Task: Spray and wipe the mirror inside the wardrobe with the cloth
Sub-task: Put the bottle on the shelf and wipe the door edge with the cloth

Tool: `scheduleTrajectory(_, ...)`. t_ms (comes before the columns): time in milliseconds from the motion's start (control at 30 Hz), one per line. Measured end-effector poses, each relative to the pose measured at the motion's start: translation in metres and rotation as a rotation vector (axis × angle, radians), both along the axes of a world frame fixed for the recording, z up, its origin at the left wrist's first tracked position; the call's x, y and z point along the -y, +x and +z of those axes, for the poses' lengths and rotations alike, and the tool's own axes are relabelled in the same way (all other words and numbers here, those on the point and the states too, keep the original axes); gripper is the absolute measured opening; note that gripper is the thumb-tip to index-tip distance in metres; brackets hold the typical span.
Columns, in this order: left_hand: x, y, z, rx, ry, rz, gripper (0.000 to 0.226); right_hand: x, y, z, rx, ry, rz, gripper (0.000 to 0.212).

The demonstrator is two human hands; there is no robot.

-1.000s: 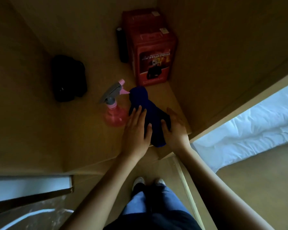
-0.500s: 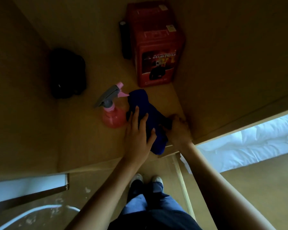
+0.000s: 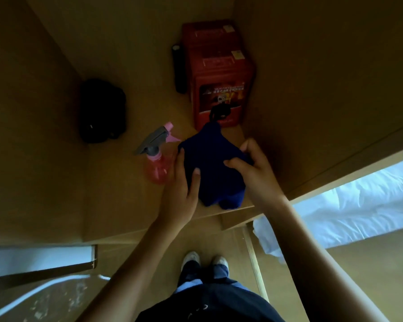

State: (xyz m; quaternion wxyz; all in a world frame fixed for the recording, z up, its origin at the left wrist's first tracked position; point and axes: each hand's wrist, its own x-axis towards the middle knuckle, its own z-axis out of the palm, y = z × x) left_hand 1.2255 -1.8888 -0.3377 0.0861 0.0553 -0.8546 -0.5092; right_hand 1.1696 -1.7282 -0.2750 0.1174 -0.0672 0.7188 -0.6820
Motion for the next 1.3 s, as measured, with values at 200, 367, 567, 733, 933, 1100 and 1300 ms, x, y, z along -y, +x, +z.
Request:
scheduleTrajectory(200, 0.008, -0.021, 0.018, 0.070, 0.191, -0.013, 0.085, -0.011, -0.004, 0.052, -0.073, -0.034, 0.130, 0.021)
scheduleTrajectory(367, 0.012, -0.023, 0.038, 0.253, 0.584, -0.079, 0.043, -0.020, -0.003, 0.080, -0.038, -0.151, 0.211, 0.021)
scheduleTrajectory(567, 0.027, -0.004, 0.026, 0.458, 1.054, -0.167, 0.046, -0.015, -0.013, 0.065, 0.198, -0.135, 0.075, 0.030)
scheduleTrajectory(733, 0.028, 0.003, 0.020, 0.492, 0.937, 0.001, 0.041, 0.000, -0.030, 0.019, 0.220, 0.116, -0.118, 0.025)
scheduleTrajectory(933, 0.008, -0.008, 0.010, 0.266, 0.211, 0.169, 0.035, 0.012, -0.050, -0.038, 0.021, 0.459, -0.095, 0.025)
scheduleTrajectory(1100, 0.017, 0.020, -0.002, 0.314, -0.161, 0.053, 0.083, -0.007, -0.029, -0.066, 0.121, 0.665, -0.038, 0.028)
scheduleTrajectory(1300, 0.019, 0.032, -0.009, 0.373, 0.155, 0.097, 0.077, -0.012, -0.001, -0.079, 0.354, 0.833, 0.196, 0.041)
